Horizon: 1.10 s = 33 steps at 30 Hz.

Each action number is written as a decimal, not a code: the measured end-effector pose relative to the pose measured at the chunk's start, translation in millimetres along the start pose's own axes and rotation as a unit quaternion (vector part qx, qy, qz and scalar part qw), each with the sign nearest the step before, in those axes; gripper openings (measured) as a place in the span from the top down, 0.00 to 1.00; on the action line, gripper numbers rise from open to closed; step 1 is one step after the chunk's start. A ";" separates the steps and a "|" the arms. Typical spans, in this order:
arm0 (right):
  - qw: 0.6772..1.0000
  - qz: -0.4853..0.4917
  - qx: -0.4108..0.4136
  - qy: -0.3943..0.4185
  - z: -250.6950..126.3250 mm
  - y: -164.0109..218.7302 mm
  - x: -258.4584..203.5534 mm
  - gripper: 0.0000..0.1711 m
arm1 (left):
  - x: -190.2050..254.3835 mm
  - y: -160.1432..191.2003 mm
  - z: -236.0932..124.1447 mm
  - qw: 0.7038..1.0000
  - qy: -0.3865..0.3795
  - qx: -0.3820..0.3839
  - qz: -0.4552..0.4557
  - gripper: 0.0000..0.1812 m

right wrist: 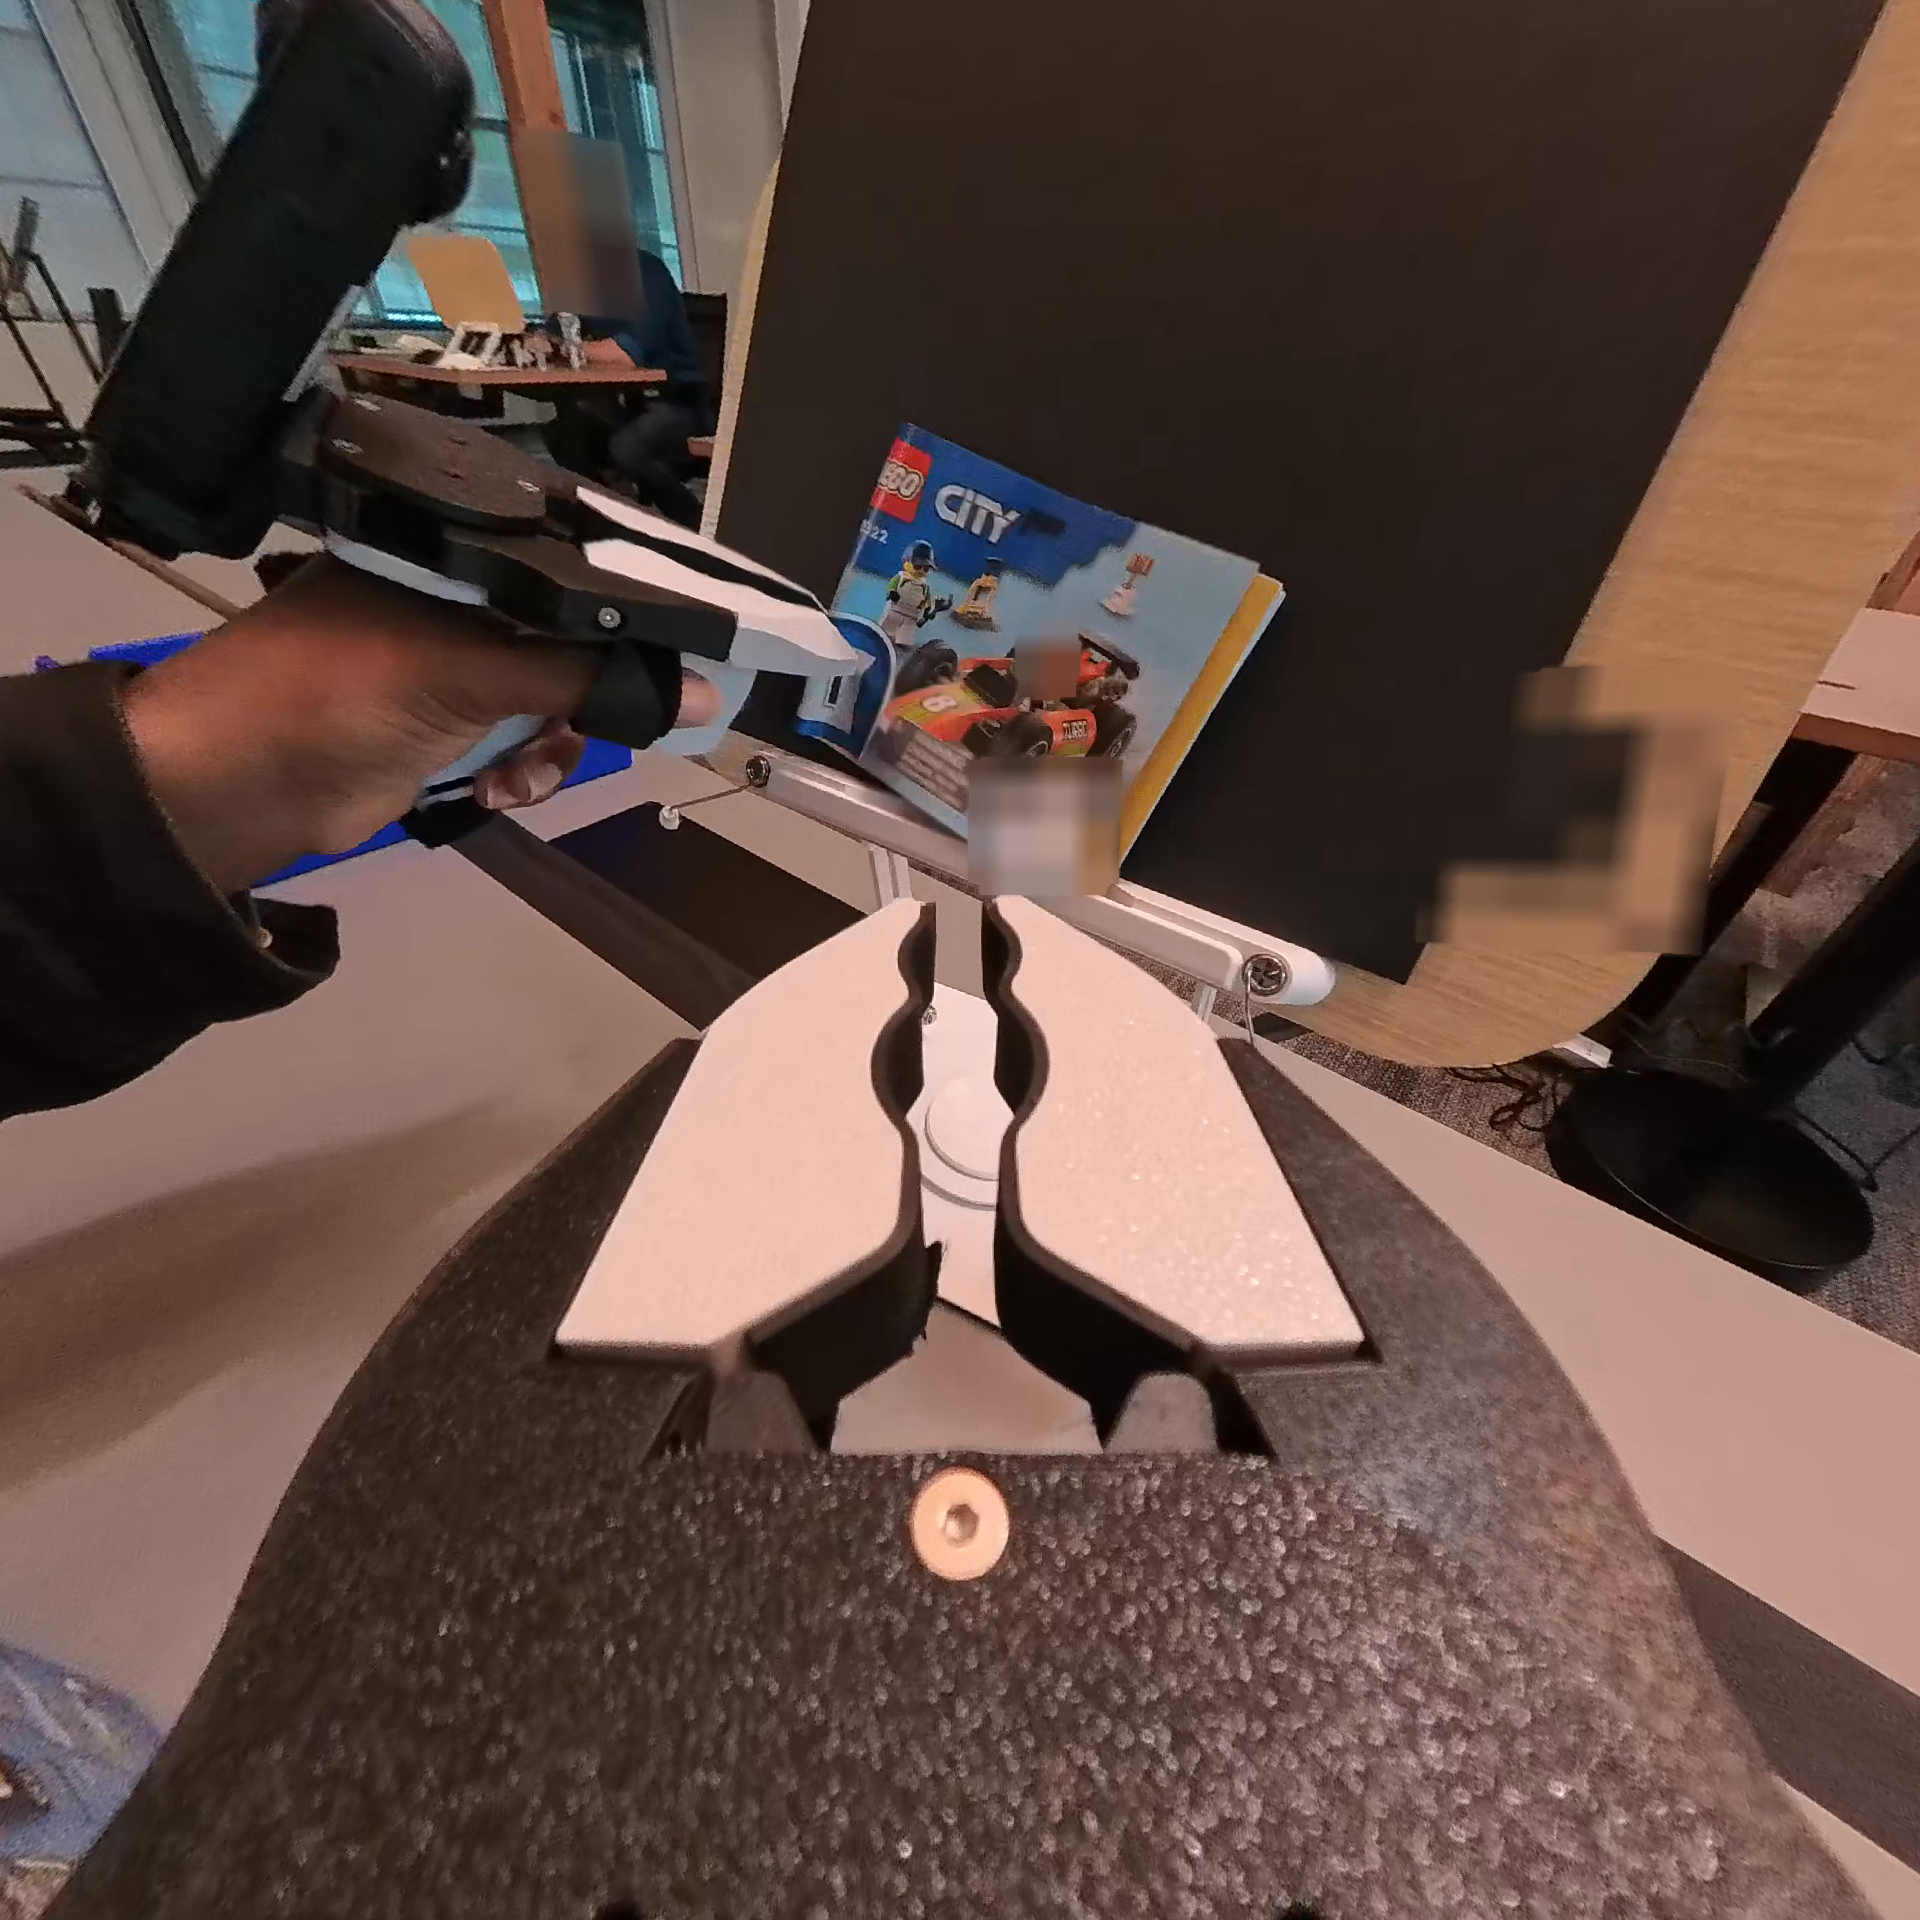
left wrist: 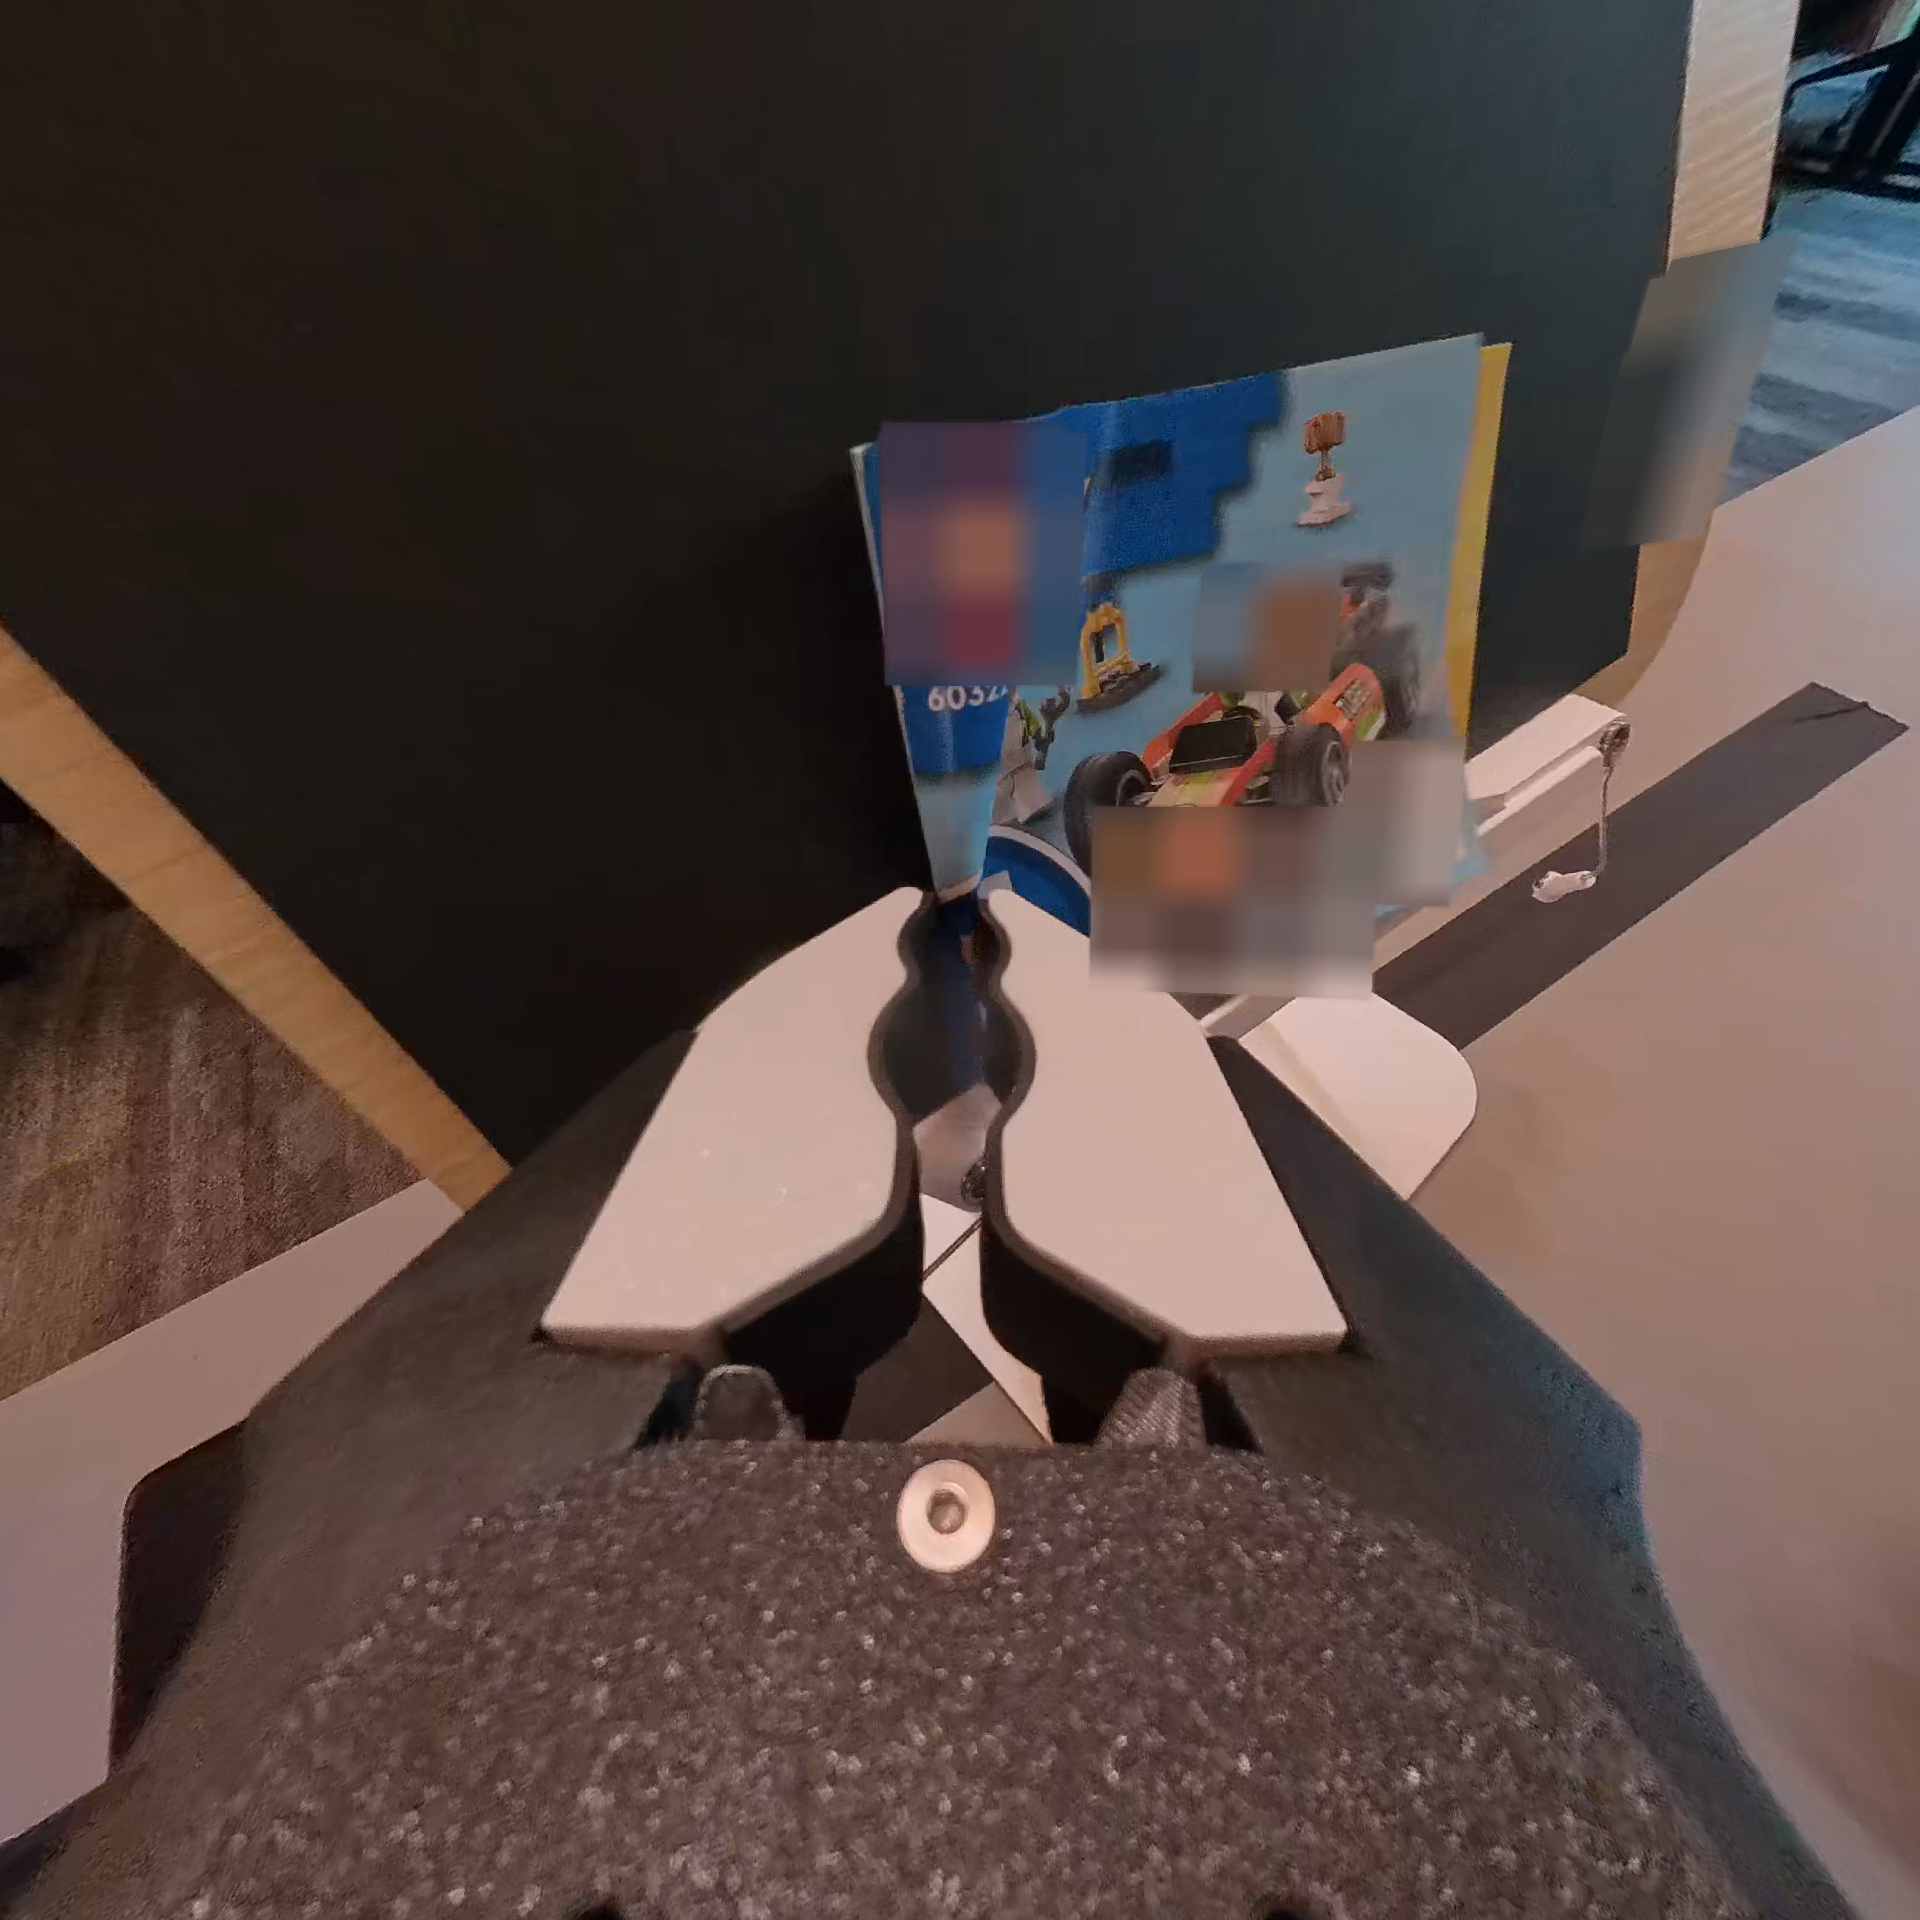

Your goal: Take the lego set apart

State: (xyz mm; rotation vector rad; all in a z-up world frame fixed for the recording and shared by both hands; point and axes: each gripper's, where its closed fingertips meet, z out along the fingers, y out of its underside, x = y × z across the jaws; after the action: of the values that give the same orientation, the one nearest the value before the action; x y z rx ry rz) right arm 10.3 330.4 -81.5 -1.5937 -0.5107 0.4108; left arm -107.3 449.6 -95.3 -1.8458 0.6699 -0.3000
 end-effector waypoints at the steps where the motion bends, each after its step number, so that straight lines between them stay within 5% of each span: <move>1: 1.000 0.000 0.000 0.000 0.0 0.3 0.2 0.95 | 1.8 -1.2 -1.6 1.000 0.007 0.006 0.000 0.98; 11: 0.999 0.011 0.037 -0.035 -5.8 -5.5 5.2 0.88 | 50.5 -42.9 -58.0 0.987 0.107 0.102 0.067 0.99; 18: 0.971 0.094 0.118 -0.184 -24.2 -17.6 3.1 0.47 | 104.3 -50.9 -124.1 0.963 0.218 0.116 0.105 0.99; 23: 0.942 0.135 0.141 -0.274 -34.5 -26.4 -17.5 0.30 | 137.5 -35.5 -149.9 0.950 0.283 0.096 0.093 0.99; 25: 0.927 0.149 0.146 -0.313 -39.5 -29.7 -29.7 0.36 | 145.1 -29.2 -153.1 0.947 0.300 0.090 0.078 0.99; 28: 0.914 0.176 0.158 -0.330 -42.8 -30.5 -30.1 0.60 | 148.6 -19.9 -151.3 0.945 0.314 0.081 0.045 0.99; 30: 0.908 0.187 0.157 -0.342 -45.6 -24.8 -25.0 0.85 | 146.6 -14.9 -150.4 0.942 0.326 0.074 0.013 0.99; 33: 0.898 0.223 0.119 -0.360 -42.1 -13.7 -22.0 0.99 | 145.1 -1.5 -144.1 0.937 0.343 0.055 -0.025 0.92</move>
State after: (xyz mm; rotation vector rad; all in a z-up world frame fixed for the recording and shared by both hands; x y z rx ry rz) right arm 13.8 283.9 -65.1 -1.2743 -0.6122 1.3921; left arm -62.4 253.8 -56.6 -1.6372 1.0508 -1.0234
